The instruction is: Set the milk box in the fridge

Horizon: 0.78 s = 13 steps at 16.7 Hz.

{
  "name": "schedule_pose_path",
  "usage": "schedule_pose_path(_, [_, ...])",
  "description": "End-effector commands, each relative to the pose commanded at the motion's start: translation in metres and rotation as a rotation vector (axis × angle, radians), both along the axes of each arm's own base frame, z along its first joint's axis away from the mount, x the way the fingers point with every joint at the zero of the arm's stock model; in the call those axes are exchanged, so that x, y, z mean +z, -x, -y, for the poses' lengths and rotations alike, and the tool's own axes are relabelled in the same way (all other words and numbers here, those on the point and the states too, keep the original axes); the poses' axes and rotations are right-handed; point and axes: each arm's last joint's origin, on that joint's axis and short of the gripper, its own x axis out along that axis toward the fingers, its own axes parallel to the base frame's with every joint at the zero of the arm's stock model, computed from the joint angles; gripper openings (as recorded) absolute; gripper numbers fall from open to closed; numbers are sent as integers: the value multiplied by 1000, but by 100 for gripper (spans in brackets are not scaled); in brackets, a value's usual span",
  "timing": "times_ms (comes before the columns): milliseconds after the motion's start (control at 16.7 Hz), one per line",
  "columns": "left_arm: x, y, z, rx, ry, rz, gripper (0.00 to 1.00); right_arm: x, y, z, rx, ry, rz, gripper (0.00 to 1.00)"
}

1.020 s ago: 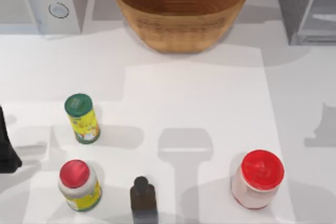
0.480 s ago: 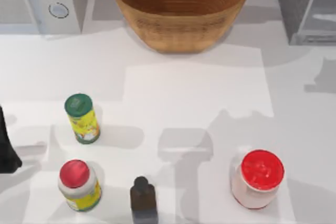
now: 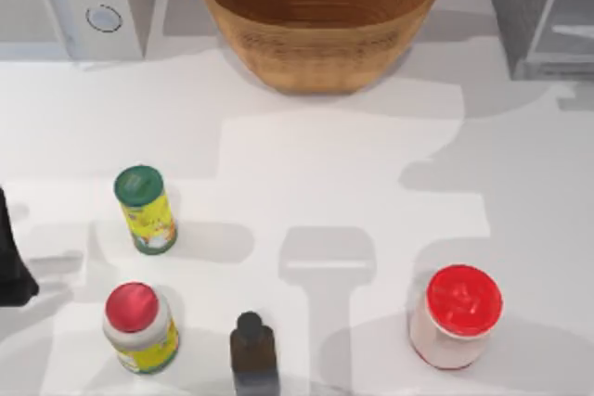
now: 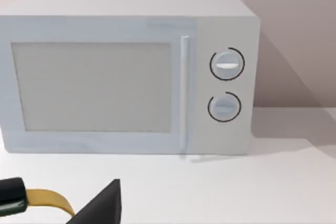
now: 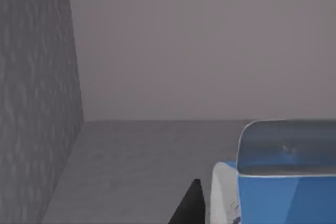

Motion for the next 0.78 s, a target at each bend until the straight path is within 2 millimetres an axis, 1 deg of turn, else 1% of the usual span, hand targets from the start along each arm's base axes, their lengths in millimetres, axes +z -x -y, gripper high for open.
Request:
schedule_pose_path(180, [0,0,0,0,0,0,100,-29,-25,13,6,4,16,0])
schedule_pose_path(300, [0,0,0,0,0,0,100,-46,-36,20,10,5,25,0])
schedule_pose_path(420, [0,0,0,0,0,0,100,-59,-43,24,12,4,30,0])
schedule_pose_path(540, [0,0,0,0,0,0,100,-65,-46,26,13,3,33,0])
schedule_pose_path(780, [0,0,0,0,0,0,100,-65,-46,26,13,3,33,0])
